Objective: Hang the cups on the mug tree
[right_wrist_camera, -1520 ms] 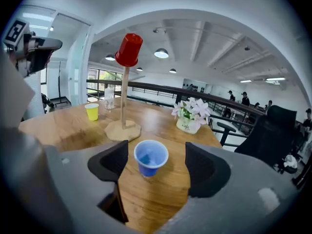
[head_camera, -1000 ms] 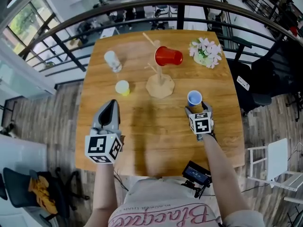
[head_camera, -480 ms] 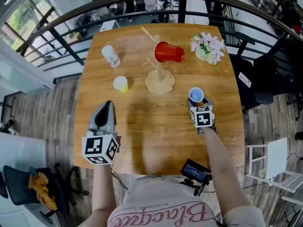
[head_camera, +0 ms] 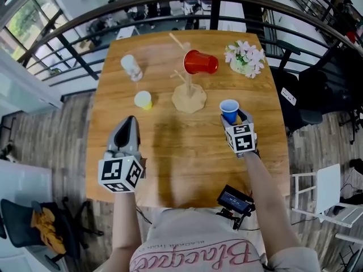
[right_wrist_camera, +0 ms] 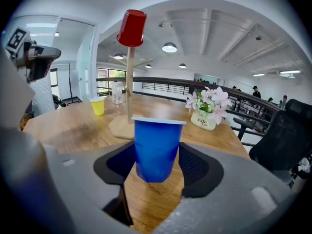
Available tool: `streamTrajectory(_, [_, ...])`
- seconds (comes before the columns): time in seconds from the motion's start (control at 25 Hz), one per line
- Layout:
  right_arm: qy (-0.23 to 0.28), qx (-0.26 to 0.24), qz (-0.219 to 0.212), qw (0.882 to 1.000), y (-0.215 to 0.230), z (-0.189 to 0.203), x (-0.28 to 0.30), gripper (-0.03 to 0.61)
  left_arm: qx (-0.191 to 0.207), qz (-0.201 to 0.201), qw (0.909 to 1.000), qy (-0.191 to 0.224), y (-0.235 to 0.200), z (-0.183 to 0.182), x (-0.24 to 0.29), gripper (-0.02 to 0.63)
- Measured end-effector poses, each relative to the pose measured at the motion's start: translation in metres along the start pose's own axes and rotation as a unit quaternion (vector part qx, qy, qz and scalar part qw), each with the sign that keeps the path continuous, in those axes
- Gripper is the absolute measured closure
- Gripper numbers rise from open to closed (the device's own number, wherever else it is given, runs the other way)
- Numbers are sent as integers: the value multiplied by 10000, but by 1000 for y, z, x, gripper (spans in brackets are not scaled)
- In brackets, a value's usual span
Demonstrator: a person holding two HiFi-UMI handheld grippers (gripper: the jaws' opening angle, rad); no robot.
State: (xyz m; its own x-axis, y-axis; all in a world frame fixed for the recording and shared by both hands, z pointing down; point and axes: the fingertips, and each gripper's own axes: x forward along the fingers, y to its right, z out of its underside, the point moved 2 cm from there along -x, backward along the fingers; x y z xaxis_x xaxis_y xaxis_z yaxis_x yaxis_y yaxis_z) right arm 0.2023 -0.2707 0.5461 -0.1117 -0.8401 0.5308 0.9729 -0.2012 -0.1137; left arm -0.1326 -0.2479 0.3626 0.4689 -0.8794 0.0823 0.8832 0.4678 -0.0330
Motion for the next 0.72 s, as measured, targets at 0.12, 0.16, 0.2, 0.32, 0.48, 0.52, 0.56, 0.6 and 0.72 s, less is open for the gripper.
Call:
streamTrajectory(0.12, [197,-176,-46,9996,-8,-23,-8,310,-51,6,9999,117,-2,-6,-2,600])
streamTrajectory(0.16, [262,-255,-67,9993,-11,-30,-11,310,-71,7,9998,160,-3,-8,-2,600])
streamTrajectory(0.2, [322,-341,-85,9989,-14,-37,-13,310,-91,8,9997,205,-3,-10,-3,600])
streamTrajectory(0.32, [434,-646,-137,9969,-24,-55,-16,311,-139,9,9994,327,-6,-15,-4,600])
streamTrajectory(0.48, [252,-1081,-204,9936,-38,-64,-13,311,-154,-17,9990,415,-11,-20,-9,600])
streamTrajectory(0.52, [160,-1156,-200,9930,-39,-63,-10,311,-156,-29,9990,428,-13,-20,-10,600])
streamTrajectory(0.56, [69,-1215,-197,9924,-40,-62,-7,310,-156,-45,9989,440,-15,-21,-11,600])
streamTrajectory(0.6, [-13,-1266,-202,9917,-41,-61,-4,311,-156,-65,9988,450,-17,-21,-13,600])
streamTrajectory(0.72, [-180,-1432,-226,9893,-44,-63,4,311,-182,-145,9986,485,-25,-23,-17,600])
